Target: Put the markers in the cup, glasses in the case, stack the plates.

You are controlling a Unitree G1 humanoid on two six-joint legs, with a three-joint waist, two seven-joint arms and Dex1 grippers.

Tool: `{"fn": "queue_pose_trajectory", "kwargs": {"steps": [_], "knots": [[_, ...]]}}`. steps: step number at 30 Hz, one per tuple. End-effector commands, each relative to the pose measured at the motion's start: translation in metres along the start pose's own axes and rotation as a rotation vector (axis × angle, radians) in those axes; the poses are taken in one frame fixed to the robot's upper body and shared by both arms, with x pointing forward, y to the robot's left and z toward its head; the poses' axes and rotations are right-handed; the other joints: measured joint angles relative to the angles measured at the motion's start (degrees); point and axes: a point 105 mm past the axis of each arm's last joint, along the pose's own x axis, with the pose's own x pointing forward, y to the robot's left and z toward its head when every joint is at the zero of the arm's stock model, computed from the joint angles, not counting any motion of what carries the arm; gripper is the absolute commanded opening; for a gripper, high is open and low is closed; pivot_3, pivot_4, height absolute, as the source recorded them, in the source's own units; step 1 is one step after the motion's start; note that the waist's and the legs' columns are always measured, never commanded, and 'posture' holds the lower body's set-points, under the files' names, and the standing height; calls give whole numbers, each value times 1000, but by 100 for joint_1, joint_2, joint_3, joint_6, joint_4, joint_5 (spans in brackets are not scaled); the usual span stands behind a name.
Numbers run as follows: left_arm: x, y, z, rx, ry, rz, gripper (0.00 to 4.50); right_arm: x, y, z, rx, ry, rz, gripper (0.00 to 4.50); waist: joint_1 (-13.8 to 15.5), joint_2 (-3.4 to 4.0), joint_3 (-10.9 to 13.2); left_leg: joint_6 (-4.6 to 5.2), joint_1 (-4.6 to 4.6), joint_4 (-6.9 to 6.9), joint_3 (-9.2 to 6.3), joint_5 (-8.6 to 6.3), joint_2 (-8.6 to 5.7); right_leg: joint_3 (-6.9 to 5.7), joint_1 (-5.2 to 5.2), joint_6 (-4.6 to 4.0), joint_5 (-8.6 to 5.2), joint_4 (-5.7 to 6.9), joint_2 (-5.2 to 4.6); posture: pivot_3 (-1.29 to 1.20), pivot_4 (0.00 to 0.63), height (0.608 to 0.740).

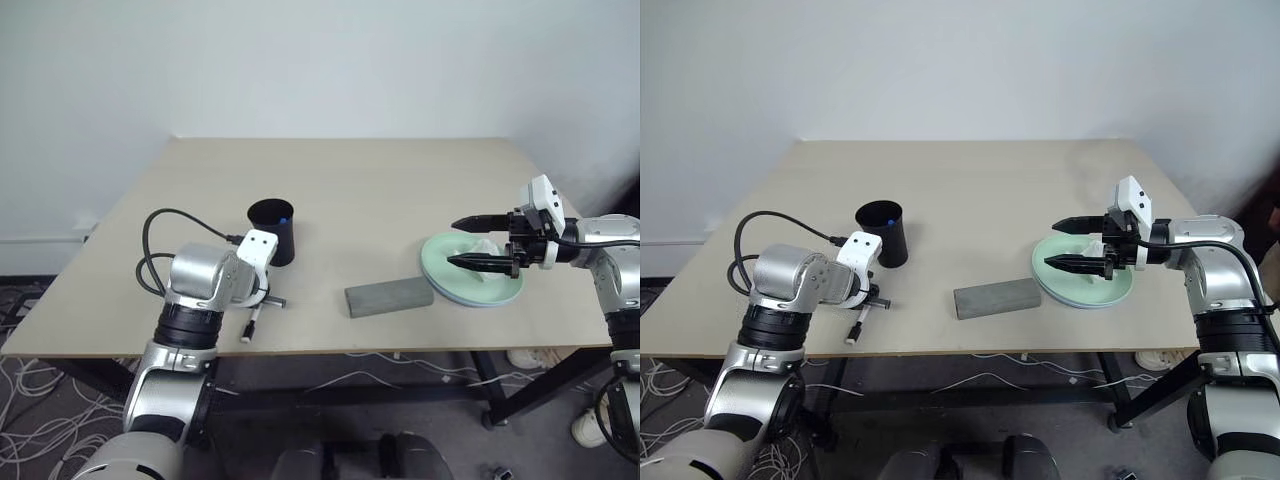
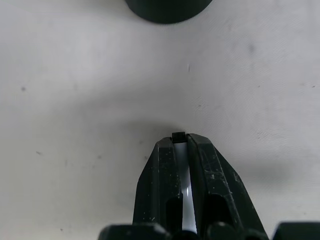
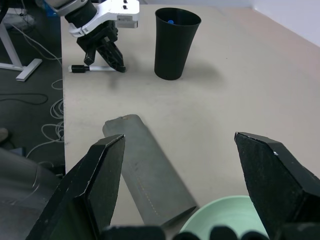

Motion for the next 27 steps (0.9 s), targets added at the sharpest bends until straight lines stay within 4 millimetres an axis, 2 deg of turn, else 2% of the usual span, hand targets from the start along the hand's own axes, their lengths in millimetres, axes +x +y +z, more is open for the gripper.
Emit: {"fn": "queue_pose_trajectory", "kwargs": {"steps": [1,4,6,7,10,12,16,22,25,27], "knots": [[-25,-24,35,91,-180,-142,41,-1,-4,15,-55,-23,-11,3789,-3,0,0,0,0,0,1,0,-1,1,-1,-1,-1,0,-1,0,0,740],[-44,-50,51,169,-330,-316,41,-1,-4,15,-56,-23,-10,3789,-4,0,0,0,-1,0,2,-1,0,3,-3,-4,-3,-2,-1,0,0,740],[-55,-58,60,195,-414,-382,41,-1,-5,16,-56,-23,-10,3789,-5,0,0,0,-3,-1,2,-1,0,3,-6,-6,-4,-2,-2,0,0,740],[-66,-62,72,193,-510,-427,41,-2,-5,16,-57,-23,-11,3789,-5,1,0,0,-2,-2,2,-1,0,4,-6,-6,-4,-2,-1,0,0,740],[-92,-65,100,147,-755,-510,41,-1,-5,16,-58,-24,-12,3789,-4,1,0,0,-1,-2,2,0,1,4,-5,-6,-4,-1,0,0,0,740],[-97,-62,108,135,-820,-495,41,-1,-6,16,-57,-24,-13,3789,-7,1,0,2,1,-1,2,-1,1,5,-4,-7,-4,0,0,0,0,740],[-128,-40,142,19,-1107,-423,41,-1,-6,17,-57,-28,-16,3789,-2,1,0,13,2,-1,2,1,1,3,0,-8,-3,1,4,0,0,740],[-124,-9,157,20,-1247,-235,41,1,-6,18,-57,-36,-16,3789,-2,2,-1,25,6,-1,7,3,-4,2,9,-7,0,0,3,0,0,740],[-121,17,164,-33,-1347,-91,41,2,-5,18,-56,-40,-15,3789,0,1,-1,27,5,-1,7,4,-4,0,9,-5,1,0,3,0,0,740],[-120,25,167,-55,-1388,-45,41,2,-5,19,-56,-41,-14,3789,1,1,-1,27,4,-1,7,3,-3,0,8,-1,6,-1,3,0,0,740]]}}
